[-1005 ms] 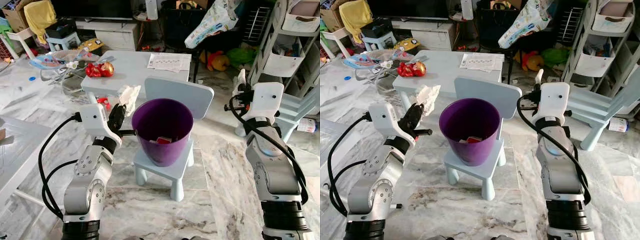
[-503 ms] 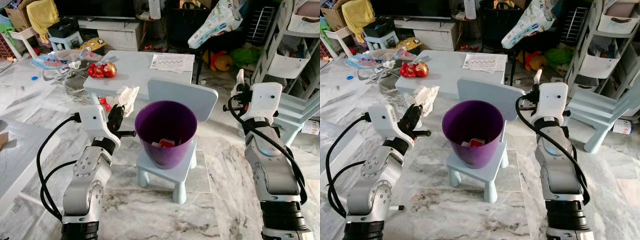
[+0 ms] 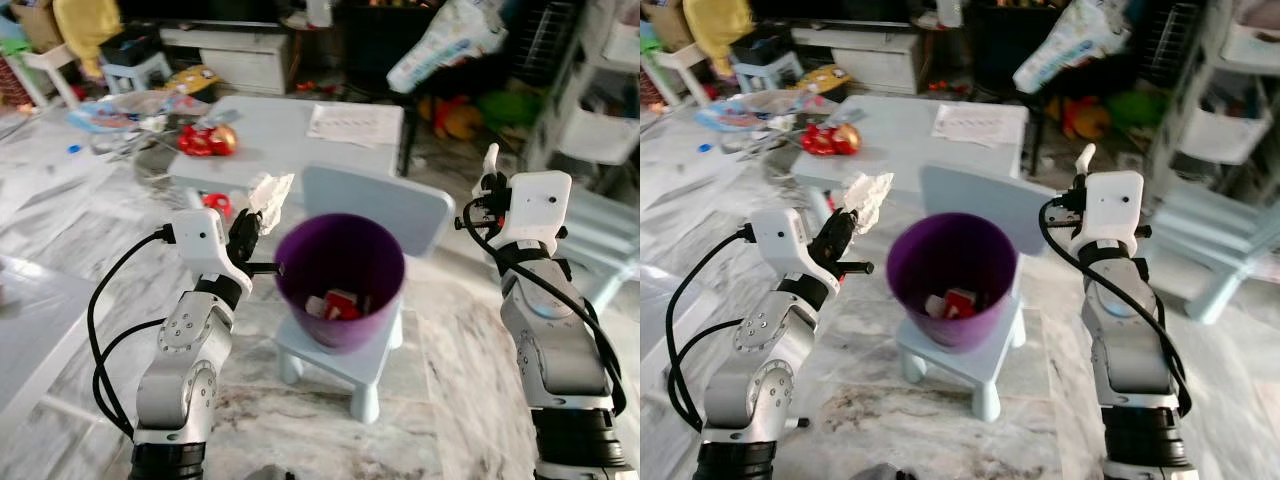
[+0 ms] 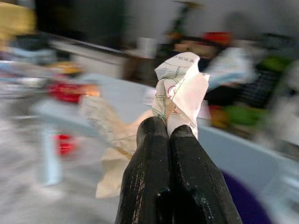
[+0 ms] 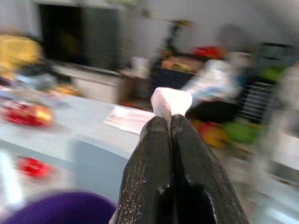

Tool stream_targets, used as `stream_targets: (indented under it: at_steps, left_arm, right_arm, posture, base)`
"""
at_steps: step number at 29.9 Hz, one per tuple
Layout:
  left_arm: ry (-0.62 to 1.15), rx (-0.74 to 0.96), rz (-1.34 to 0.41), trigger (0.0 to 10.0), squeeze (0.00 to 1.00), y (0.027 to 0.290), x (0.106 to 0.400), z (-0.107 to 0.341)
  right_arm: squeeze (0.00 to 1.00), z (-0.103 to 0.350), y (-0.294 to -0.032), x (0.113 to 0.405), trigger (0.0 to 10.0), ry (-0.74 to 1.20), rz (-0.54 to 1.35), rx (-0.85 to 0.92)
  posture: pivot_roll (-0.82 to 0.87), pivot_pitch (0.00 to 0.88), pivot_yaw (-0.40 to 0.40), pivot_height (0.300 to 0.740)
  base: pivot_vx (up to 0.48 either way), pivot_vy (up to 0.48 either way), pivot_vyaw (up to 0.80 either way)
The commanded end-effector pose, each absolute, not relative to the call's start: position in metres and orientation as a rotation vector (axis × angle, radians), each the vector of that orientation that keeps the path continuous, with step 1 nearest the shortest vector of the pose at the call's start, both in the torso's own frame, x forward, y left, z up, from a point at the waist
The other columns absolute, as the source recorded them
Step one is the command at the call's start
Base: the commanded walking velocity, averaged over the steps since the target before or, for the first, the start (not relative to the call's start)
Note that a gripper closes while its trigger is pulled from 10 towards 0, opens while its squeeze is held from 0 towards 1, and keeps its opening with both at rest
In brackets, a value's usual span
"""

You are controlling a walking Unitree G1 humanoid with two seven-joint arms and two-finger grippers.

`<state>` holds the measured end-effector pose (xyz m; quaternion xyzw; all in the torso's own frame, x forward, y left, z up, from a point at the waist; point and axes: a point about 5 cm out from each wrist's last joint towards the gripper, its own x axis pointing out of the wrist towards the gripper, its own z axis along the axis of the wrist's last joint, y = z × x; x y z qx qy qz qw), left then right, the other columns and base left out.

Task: Picking trash to rubbish bin

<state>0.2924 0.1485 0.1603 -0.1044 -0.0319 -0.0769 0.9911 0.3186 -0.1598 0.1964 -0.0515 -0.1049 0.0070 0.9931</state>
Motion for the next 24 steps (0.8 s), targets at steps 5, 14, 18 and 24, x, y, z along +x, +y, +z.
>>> stream_targets:
  at_steps: [5,14,18,24]
  left_arm:
    - [-0.065,-0.207,-0.148,10.0,0.0,0.147,0.293,0.161]
    - [-0.012,-0.199,-0.182,10.0,0.0,0.141,0.29,0.151]
    - [0.007,-0.189,-0.197,10.0,0.0,0.138,0.288,0.145]
    - [0.056,-0.174,-0.233,10.0,0.0,0.132,0.283,0.128]
  right_arm:
    - [0.0,0.196,-0.164,0.316,10.0,-0.209,0.015,-0.101]
    - [0.0,0.193,-0.163,0.317,10.0,-0.195,0.007,-0.096]
    - [0.0,0.191,-0.163,0.317,10.0,-0.188,-0.002,-0.094]
    - [0.0,0.177,-0.166,0.32,10.0,-0.127,-0.019,-0.07]
  posture:
    - [-0.08,0.11,0.036,0.74]
    - [-0.07,0.107,0.035,0.74]
    - [-0.07,0.103,0.037,0.74]
    - [-0.07,0.098,0.045,0.74]
  base:
    - [0.1,0.0,0.58]
    - [0.0,0.0,0.0]
    - [0.0,0.0,0.0]
    - [0.0,0.0,0.0]
